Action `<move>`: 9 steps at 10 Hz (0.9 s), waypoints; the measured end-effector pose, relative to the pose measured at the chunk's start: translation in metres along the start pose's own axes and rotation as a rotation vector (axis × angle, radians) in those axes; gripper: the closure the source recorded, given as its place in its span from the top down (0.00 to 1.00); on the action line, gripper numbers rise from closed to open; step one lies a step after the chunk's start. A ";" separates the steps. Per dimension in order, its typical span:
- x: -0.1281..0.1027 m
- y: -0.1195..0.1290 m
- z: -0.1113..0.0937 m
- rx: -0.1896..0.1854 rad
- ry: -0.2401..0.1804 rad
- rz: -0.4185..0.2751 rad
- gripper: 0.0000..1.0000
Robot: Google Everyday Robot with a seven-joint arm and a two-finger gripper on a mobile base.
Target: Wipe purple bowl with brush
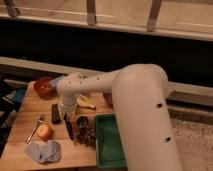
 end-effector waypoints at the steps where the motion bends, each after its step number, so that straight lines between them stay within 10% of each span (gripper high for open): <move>1: -0.003 0.004 -0.017 -0.016 -0.032 -0.006 0.00; 6: -0.027 0.007 -0.101 -0.077 -0.182 -0.024 0.00; 9: -0.039 -0.044 -0.131 -0.105 -0.206 0.042 0.00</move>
